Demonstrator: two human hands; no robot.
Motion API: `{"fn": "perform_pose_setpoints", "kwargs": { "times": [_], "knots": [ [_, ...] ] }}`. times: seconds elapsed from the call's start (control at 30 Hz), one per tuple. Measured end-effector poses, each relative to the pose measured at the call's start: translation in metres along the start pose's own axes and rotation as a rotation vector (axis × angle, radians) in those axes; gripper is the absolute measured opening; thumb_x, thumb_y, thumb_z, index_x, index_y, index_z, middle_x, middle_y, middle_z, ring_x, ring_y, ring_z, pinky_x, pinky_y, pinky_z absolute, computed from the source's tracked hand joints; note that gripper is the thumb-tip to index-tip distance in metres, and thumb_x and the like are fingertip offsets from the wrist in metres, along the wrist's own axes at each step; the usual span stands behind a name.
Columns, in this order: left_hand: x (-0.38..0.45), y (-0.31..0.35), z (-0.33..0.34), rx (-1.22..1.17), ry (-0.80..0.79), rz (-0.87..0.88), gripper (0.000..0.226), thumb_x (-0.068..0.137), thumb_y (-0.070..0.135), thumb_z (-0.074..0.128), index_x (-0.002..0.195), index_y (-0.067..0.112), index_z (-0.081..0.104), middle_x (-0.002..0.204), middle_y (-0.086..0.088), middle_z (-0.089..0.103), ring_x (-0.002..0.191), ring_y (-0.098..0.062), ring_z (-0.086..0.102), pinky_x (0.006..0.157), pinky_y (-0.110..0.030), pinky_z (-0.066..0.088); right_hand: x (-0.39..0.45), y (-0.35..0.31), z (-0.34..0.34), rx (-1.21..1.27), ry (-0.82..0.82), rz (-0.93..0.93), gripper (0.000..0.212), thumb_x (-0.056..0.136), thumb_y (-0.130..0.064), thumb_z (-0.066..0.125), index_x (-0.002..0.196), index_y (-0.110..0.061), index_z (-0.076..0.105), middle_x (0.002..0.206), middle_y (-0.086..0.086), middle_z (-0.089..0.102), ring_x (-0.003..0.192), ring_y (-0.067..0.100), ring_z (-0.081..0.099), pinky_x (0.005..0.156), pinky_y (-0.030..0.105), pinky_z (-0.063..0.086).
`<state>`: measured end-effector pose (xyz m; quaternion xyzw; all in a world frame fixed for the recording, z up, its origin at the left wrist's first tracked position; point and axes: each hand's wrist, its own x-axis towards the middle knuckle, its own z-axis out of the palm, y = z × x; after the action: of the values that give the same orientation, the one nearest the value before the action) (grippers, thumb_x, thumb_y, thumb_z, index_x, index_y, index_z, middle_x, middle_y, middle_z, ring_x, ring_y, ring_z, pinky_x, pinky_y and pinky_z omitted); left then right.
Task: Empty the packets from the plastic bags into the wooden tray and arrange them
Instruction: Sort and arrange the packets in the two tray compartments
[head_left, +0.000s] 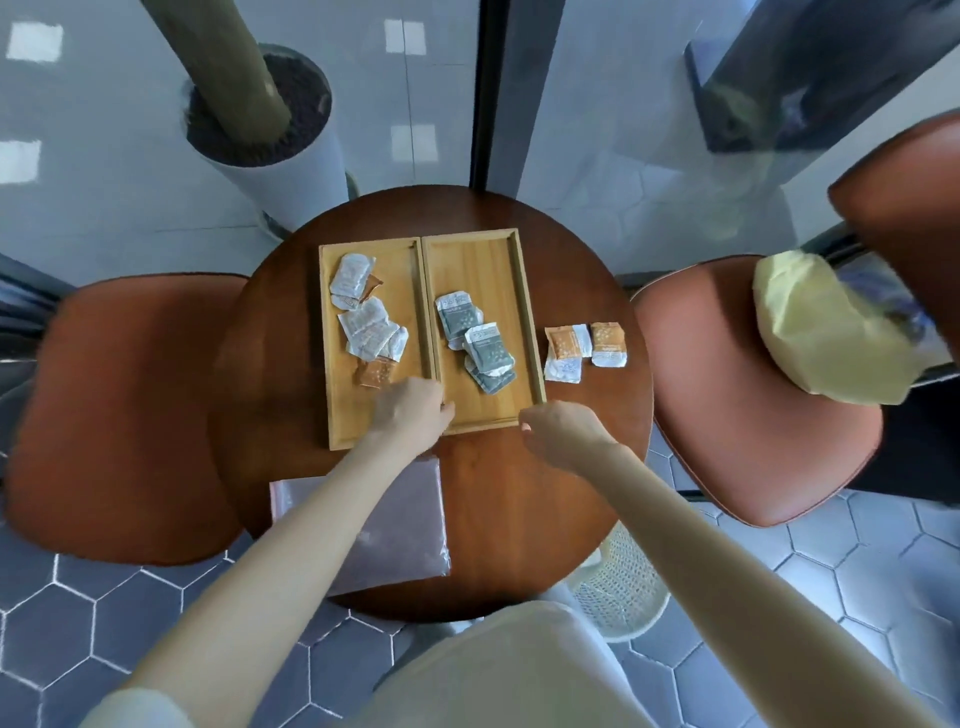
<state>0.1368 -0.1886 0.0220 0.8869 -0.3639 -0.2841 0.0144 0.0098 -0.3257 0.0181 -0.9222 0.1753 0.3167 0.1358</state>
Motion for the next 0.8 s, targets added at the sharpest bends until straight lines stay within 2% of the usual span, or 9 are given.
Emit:
{"fn": "perform_pose_setpoints", "kwargs": {
  "times": [0.1, 0.23, 0.37, 0.5, 0.57, 0.67, 0.8],
  "knots": [
    [0.029, 0.035, -0.011, 0.016, 0.052, 0.102, 0.031, 0.094, 0.032, 0.043, 0.09, 0.008, 0.063, 0.082, -0.009, 0.069, 0.075, -0.028, 0.064, 0.059, -0.031, 0.046, 0.006, 0.032, -0.011, -0.016, 0.066, 0.055, 0.024, 0.091, -0.006, 0.041, 0.108, -0.011, 0.058, 0.109, 0.007, 0.065, 0.095, 0.027, 0.063, 0.066, 0.031, 0.043],
    [0.063, 0.077, -0.012, 0.01, 0.134, 0.202, 0.029, 0.094, 0.029, 0.044, 0.095, 0.009, 0.064, 0.091, -0.008, 0.068, 0.083, -0.029, 0.064, 0.061, -0.032, 0.044, 0.015, 0.071, -0.009, 0.095, 0.232, 0.144, 0.024, 0.09, -0.009, 0.041, 0.107, -0.008, 0.059, 0.111, 0.01, 0.063, 0.105, 0.028, 0.055, 0.081, 0.035, 0.043],
    [0.091, 0.103, 0.003, 0.024, 0.19, 0.281, 0.029, 0.093, 0.028, 0.048, 0.112, 0.009, 0.06, 0.106, -0.01, 0.065, 0.099, -0.028, 0.058, 0.081, -0.04, 0.047, 0.023, 0.099, 0.003, 0.225, 0.417, 0.261, 0.024, 0.09, -0.012, 0.046, 0.104, -0.005, 0.063, 0.116, 0.013, 0.061, 0.108, 0.034, 0.051, 0.085, 0.041, 0.041],
    [0.11, 0.11, 0.027, 0.077, 0.147, 0.343, 0.051, 0.093, 0.034, 0.047, 0.136, 0.01, 0.038, 0.14, -0.01, 0.045, 0.129, -0.027, 0.039, 0.104, -0.042, 0.033, 0.037, 0.116, 0.014, 0.422, 0.463, 0.436, 0.032, 0.09, -0.016, 0.047, 0.119, -0.007, 0.054, 0.13, 0.011, 0.053, 0.118, 0.031, 0.045, 0.095, 0.04, 0.037],
    [0.118, 0.11, 0.039, 0.127, 0.124, 0.377, 0.056, 0.093, 0.036, 0.046, 0.141, 0.01, 0.031, 0.149, -0.009, 0.034, 0.138, -0.026, 0.027, 0.111, -0.045, 0.024, 0.046, 0.12, 0.019, 0.547, 0.475, 0.519, 0.036, 0.091, -0.019, 0.047, 0.124, -0.008, 0.051, 0.133, 0.01, 0.051, 0.12, 0.03, 0.043, 0.097, 0.04, 0.037],
    [0.125, 0.108, 0.05, 0.158, 0.129, 0.391, 0.052, 0.091, 0.032, 0.051, 0.136, 0.009, 0.041, 0.146, -0.01, 0.042, 0.137, -0.027, 0.032, 0.112, -0.047, 0.023, 0.06, 0.117, 0.023, 0.627, 0.467, 0.604, 0.043, 0.09, -0.027, 0.051, 0.127, -0.006, 0.047, 0.133, 0.012, 0.048, 0.12, 0.031, 0.041, 0.096, 0.042, 0.04],
    [0.13, 0.106, 0.057, 0.19, 0.172, 0.361, 0.045, 0.086, 0.028, 0.06, 0.126, 0.008, 0.054, 0.131, -0.01, 0.058, 0.126, -0.027, 0.049, 0.106, -0.049, 0.035, 0.075, 0.108, 0.019, 0.649, 0.515, 0.746, 0.044, 0.087, -0.03, 0.057, 0.122, -0.004, 0.048, 0.126, 0.015, 0.048, 0.115, 0.033, 0.041, 0.092, 0.042, 0.038]
  ]
}}
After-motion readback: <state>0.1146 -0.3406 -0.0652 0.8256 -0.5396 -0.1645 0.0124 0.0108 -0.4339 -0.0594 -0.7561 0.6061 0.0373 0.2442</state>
